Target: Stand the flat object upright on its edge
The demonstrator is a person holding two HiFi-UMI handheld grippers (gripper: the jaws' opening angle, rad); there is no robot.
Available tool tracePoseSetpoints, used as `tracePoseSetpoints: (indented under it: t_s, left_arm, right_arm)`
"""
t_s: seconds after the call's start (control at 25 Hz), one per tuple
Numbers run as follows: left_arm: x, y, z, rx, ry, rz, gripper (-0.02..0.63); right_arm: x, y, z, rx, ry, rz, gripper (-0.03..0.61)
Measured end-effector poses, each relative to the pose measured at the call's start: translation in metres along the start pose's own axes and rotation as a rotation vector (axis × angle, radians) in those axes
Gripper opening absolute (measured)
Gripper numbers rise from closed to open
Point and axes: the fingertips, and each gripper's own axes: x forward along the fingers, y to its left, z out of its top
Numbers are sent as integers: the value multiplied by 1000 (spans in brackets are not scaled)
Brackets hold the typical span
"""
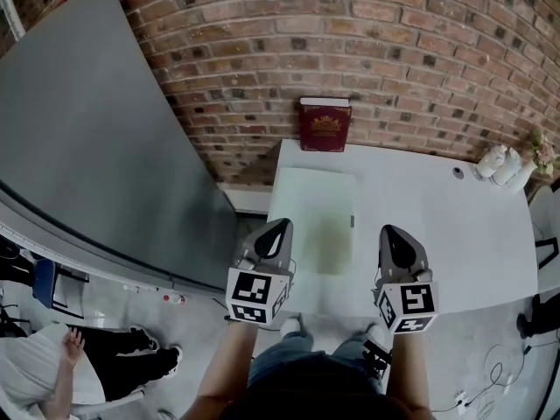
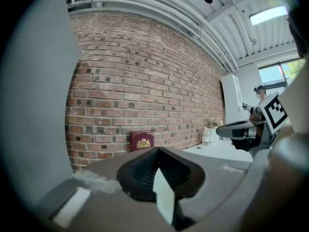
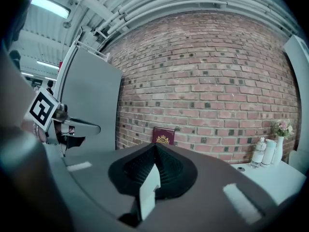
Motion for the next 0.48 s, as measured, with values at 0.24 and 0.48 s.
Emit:
tracePoseSetpoints:
  t_s: [0.24, 0.48]
  left_arm:
    - [-11, 40, 1, -14, -6, -32, -2]
    - [-14, 64, -3, -35, -3, -28, -2]
  right_arm:
    - [12, 42, 11, -21, 15, -25, -2]
    - [16, 53, 13, -11, 15, -49, -2]
